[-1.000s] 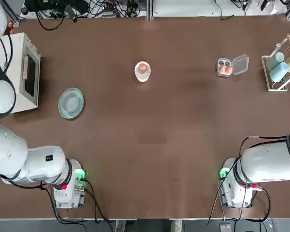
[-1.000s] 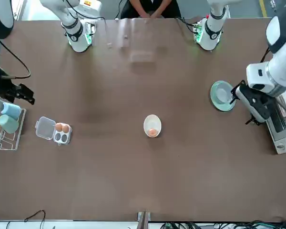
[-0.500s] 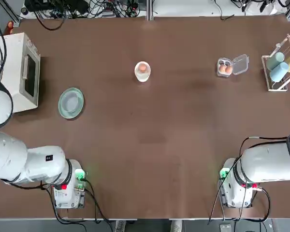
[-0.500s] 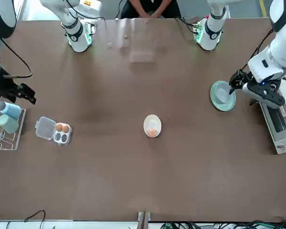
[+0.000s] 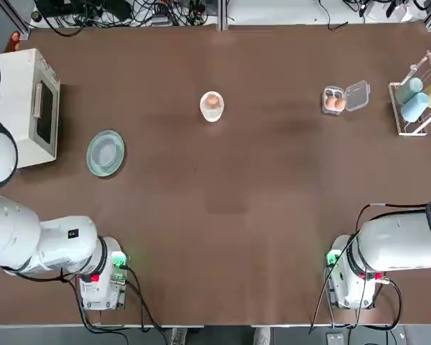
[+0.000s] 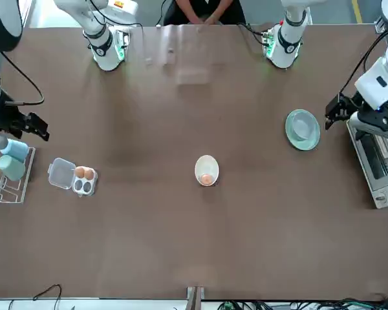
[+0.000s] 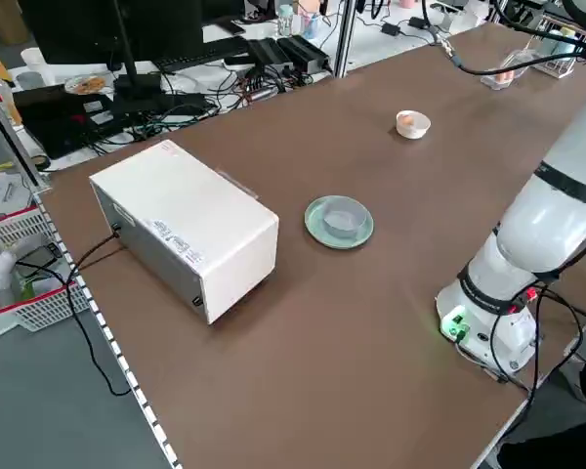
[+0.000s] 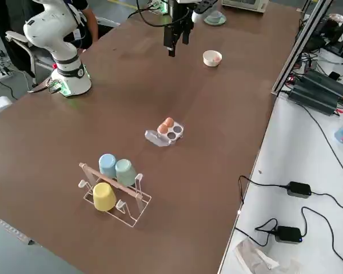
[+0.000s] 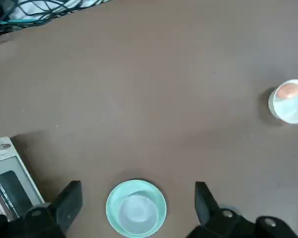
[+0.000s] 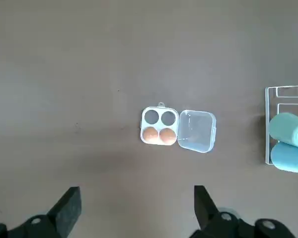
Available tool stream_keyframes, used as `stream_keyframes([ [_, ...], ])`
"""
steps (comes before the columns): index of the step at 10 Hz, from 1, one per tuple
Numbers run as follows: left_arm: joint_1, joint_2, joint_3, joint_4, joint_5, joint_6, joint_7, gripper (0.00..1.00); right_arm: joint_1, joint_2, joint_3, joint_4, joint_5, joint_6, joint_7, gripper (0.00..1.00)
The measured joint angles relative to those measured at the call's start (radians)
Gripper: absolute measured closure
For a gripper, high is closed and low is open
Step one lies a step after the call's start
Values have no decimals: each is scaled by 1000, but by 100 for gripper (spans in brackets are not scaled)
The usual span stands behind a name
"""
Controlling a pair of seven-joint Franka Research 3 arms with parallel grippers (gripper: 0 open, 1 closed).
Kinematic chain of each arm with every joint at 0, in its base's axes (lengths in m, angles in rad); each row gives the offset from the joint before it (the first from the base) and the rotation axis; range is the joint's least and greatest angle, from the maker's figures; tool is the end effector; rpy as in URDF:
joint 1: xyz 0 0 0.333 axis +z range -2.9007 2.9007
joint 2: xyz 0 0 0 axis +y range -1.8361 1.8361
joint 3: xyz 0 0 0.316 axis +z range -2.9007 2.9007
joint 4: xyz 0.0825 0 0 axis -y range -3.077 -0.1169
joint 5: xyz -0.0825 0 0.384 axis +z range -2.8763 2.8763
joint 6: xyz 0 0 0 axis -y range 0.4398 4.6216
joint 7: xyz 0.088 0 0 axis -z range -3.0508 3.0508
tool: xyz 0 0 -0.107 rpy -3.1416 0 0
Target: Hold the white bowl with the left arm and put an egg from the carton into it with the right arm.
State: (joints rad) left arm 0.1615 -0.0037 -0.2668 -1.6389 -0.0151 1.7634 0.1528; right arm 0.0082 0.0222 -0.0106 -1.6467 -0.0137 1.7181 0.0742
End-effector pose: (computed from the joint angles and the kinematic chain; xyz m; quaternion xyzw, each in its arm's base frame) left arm 0.5675 -0.0616 0.6120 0.9897 -0.1275 0.0641 0.0055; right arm 0.5729 -0.0026 0.5890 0.9990 -0.0374 0.0248 0.0060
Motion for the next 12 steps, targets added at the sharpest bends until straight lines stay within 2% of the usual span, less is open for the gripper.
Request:
stream_keyframes([
  [2, 0, 10, 0, 5, 1, -26, -92, 0, 0, -4, 2, 1, 0, 0, 0, 0],
  [7, 7, 12, 7, 18, 1, -42, -106, 0, 0, -6, 8, 1, 1, 1, 18, 0],
  [8, -27, 12, 42, 18, 1, -43, -108, 0, 0, -6, 8, 1, 1, 1, 19, 0],
  [10, -151, 12, 182, 18, 1, -57, -109, 0, 0, -6, 8, 2, 1, 1, 19, 0],
  [12, -169, 14, 211, 18, 1, -60, -109, 0, 0, -6, 8, 1, 1, 0, 20, 0],
])
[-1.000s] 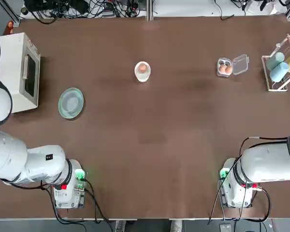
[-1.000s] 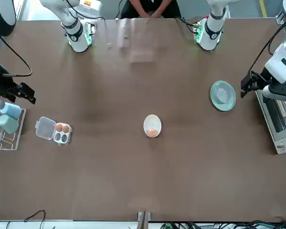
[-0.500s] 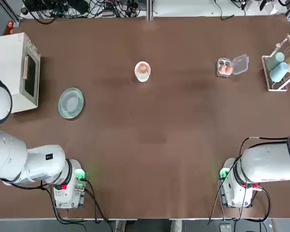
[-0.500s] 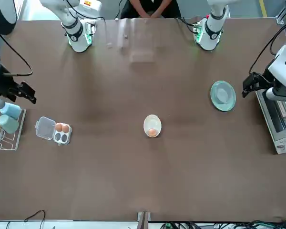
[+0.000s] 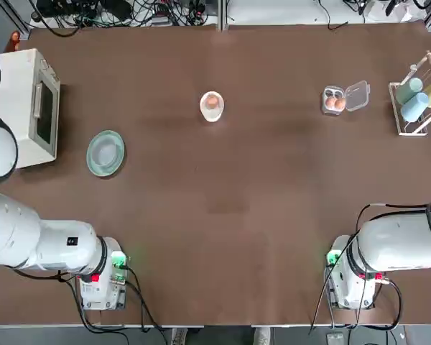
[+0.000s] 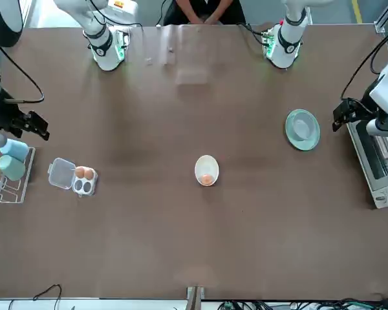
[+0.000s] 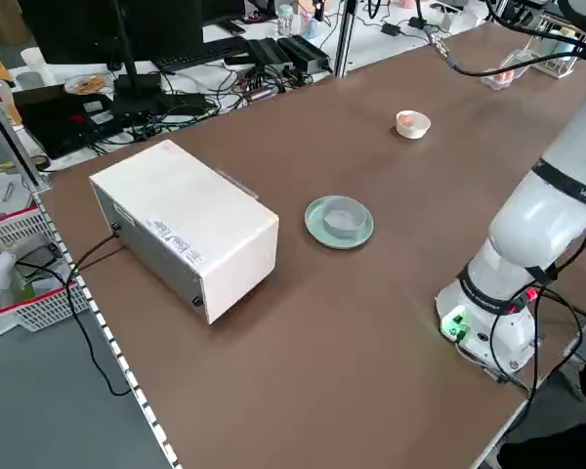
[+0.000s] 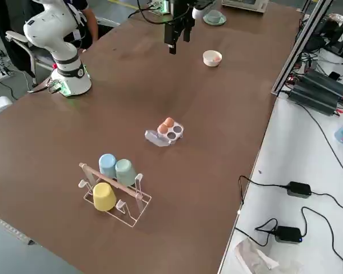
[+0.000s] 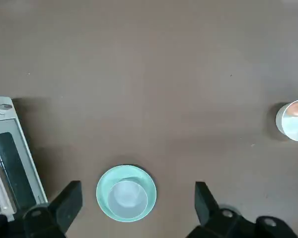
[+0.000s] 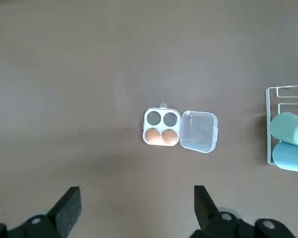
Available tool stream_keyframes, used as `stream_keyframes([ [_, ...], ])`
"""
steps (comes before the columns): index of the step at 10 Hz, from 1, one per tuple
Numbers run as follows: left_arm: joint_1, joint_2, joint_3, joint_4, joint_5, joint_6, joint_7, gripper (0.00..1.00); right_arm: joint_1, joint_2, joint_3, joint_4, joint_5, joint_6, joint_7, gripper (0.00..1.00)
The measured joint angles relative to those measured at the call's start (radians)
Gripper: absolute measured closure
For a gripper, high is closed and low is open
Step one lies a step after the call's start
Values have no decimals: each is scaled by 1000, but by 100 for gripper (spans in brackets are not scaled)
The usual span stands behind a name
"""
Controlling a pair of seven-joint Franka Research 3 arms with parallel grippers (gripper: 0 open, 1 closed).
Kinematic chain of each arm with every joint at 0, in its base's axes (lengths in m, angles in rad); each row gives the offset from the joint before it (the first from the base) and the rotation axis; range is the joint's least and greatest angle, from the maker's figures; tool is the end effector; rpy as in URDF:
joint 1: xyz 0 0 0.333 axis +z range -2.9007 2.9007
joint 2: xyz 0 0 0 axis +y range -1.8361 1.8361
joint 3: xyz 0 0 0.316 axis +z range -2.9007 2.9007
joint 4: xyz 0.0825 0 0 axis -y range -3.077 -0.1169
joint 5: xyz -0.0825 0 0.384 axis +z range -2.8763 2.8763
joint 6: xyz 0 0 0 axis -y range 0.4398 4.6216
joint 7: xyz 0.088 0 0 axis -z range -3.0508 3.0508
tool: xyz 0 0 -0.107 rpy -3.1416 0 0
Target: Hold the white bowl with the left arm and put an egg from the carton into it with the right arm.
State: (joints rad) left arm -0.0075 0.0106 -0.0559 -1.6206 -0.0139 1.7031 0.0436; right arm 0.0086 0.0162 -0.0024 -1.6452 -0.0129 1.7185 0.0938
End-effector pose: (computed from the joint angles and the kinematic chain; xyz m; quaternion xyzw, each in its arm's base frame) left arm 0.5684 -0.0372 0.6069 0.9979 -0.0528 0.0359 0.0076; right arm 0.5715 0.0024 0.5932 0.9986 -0.0430 0.0288 0.0050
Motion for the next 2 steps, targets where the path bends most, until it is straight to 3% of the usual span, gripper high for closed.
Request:
stream_keyframes([
  [2, -5, 1, 0, 0, 0, 0, 0, 0, 0, 0, 0, 0, 0, 0, 0, 0],
])
